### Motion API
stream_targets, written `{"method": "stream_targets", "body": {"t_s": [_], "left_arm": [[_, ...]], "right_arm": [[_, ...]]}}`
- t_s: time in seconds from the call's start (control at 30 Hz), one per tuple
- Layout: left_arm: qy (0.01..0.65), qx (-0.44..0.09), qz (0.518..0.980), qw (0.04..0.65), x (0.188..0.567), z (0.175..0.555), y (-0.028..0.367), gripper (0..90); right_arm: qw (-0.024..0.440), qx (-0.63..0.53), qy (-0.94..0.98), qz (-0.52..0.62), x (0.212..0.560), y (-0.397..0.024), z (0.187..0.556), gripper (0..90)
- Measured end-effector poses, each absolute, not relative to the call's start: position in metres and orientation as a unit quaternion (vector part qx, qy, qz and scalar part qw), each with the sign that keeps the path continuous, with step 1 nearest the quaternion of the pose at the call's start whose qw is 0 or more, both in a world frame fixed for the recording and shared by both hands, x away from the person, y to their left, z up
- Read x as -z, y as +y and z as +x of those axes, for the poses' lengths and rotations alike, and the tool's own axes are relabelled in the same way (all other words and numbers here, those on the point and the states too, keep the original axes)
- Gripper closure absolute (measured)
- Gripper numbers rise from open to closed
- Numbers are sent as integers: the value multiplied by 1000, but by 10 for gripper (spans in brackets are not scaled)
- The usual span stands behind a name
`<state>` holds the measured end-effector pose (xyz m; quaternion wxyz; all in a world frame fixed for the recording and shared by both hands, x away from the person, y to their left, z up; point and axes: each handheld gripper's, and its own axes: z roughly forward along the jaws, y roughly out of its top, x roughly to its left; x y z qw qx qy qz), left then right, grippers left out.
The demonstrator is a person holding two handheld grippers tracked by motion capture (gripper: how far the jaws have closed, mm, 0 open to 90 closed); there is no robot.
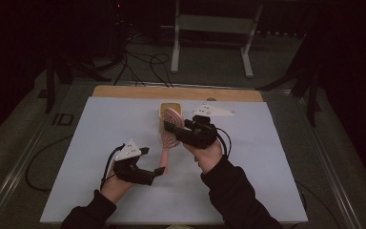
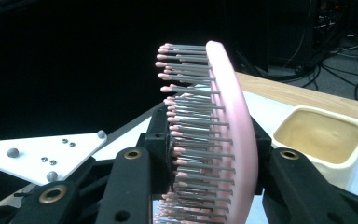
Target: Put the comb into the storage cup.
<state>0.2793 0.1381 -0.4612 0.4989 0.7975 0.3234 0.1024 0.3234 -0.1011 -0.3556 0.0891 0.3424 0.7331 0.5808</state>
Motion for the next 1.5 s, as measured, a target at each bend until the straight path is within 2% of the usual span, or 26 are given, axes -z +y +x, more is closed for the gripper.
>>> {"method": "stream_targets", "body": {"t_s": [0.17, 1.03, 1.5], "left_arm": [[312, -110, 797, 506, 460, 273, 144, 2], [309, -120, 809, 486, 477, 248, 186, 0], [313, -133, 813, 473, 489, 240, 215, 0]], "right_arm": [[94, -582, 733, 338, 351, -104, 324, 644], [93, -598, 723, 333, 332, -118, 331, 644], [114, -609, 712, 331, 309, -131, 345, 644]]}}
